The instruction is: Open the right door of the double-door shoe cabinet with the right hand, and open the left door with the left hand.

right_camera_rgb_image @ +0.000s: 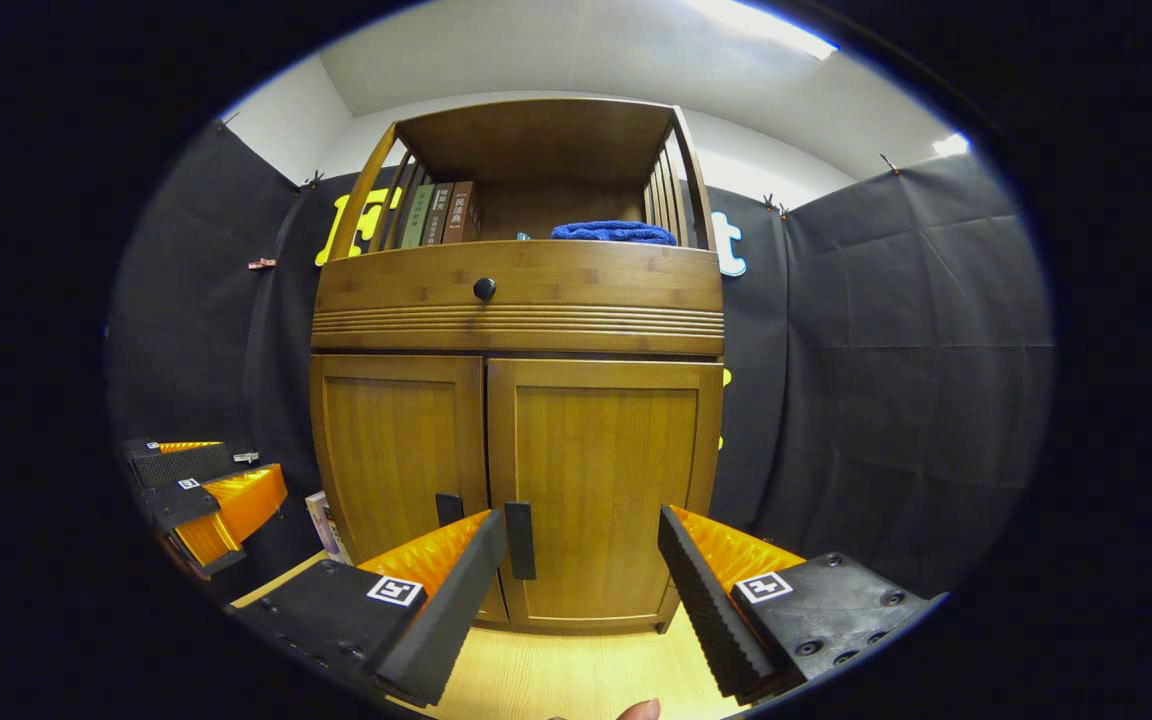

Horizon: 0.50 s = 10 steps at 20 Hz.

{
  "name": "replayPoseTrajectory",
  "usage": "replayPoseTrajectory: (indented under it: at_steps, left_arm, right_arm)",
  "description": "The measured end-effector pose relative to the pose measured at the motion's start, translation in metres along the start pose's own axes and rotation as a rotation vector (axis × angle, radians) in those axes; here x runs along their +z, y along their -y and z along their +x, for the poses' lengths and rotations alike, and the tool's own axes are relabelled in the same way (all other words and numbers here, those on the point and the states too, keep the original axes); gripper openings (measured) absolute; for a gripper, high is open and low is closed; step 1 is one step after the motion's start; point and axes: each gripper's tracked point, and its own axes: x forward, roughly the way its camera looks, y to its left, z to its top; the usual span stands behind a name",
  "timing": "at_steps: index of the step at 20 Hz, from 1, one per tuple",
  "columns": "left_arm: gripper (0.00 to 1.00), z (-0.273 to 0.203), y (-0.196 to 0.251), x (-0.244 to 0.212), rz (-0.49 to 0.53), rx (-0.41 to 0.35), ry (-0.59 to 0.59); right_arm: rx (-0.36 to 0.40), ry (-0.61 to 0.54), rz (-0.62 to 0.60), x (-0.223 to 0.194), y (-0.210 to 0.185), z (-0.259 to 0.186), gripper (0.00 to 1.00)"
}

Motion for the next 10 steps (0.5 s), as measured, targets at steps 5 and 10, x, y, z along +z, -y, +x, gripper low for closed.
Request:
replayPoseTrajectory:
  at_steps: [5, 10]
  left_arm:
    - [0.92, -0.001, -0.003, -0.001, -0.005, 0.004, 0.000]
    - [0.92, -0.003, -0.008, -0.007, -0.006, 0.008, -0.010]
  right_arm:
    - [0.030, -0.009, 0.005, -0.005, -0.010, 0.009, 0.98]
    - [0.062, -0.020, -0.011, -0.022, -0.026, 0.039, 0.98]
